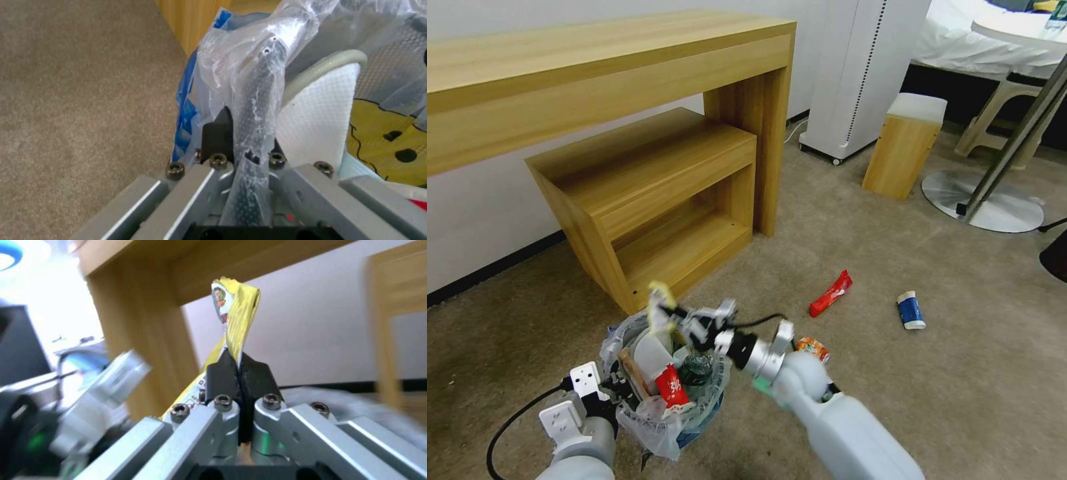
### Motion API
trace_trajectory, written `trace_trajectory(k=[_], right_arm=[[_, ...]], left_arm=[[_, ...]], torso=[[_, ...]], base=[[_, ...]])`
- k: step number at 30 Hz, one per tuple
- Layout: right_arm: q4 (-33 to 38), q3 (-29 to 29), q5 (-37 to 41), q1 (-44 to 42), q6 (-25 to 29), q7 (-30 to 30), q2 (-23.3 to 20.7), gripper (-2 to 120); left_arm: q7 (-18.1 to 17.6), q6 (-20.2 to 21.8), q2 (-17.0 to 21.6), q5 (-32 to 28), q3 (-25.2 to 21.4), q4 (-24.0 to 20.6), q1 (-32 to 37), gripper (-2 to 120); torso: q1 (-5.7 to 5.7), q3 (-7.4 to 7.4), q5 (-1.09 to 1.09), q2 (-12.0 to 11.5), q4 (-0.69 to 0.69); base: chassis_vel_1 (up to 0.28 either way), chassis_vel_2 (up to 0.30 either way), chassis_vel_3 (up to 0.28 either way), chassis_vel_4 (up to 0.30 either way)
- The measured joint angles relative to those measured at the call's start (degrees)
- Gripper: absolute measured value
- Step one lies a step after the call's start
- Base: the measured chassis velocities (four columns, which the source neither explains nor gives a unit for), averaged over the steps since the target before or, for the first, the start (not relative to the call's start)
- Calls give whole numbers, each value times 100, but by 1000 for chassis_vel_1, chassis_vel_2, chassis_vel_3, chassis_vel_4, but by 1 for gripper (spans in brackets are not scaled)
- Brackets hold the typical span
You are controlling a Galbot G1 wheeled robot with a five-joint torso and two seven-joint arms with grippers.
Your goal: Pick up the trash bin and place the garbage on the floor into it.
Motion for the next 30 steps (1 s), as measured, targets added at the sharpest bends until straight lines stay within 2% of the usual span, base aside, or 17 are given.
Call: trace_trajectory(k=[2, 11, 14, 16, 19, 20, 23, 27, 30], right_arm=[[-32, -143, -184, -22, 92, -211, -9, 0], [-77, -173, -521, -180, 168, -393, -109, 0], [-59, -96, -556, -205, 168, -397, -137, 16], [-59, -80, -570, -211, 168, -393, -141, 19], [-106, -29, -659, -220, 159, -376, -147, 34], [-106, -29, -659, -220, 159, -376, -147, 34], [-137, 10, -716, -220, 130, -364, -154, 48], [-153, 30, -736, -219, 119, -350, -155, 57], [-81, 139, -709, -219, 116, -283, -168, 74]], left_arm=[[5, -5, -7, 0, 4, -43, 29, 0], [11, -9, -34, 31, 45, -68, 42, 0], [14, -14, -40, 47, 52, -83, 67, 0], [15, -16, -42, 54, 54, -89, 78, 0], [20, -20, -44, 64, 52, -133, 112, 0], [20, -20, -44, 64, 52, -133, 112, 0], [23, -27, -41, 65, 40, -167, 148, 0], [24, -34, -42, 67, 37, -174, 161, 0], [28, -36, -44, 68, 27, -180, 162, 0]], torso=[[0, 0, 0, 0, 0], [0, 0, 1, 0, -1], [0, 1, 1, 0, -1], [0, 0, 1, 0, -1], [0, 0, 1, 0, -1], [0, 0, 1, 0, -1], [0, 1, 1, 0, -1], [0, 0, 1, 0, -1], [0, 1, 1, 0, 0]], base=[[0, 0, 0, 0], [0, 0, 0, 0], [0, 0, 0, 0], [0, 0, 0, 0], [0, 0, 0, 0], [0, 0, 0, 0], [0, 0, 0, 0], [0, 0, 0, 0], [0, 0, 0, 0]])
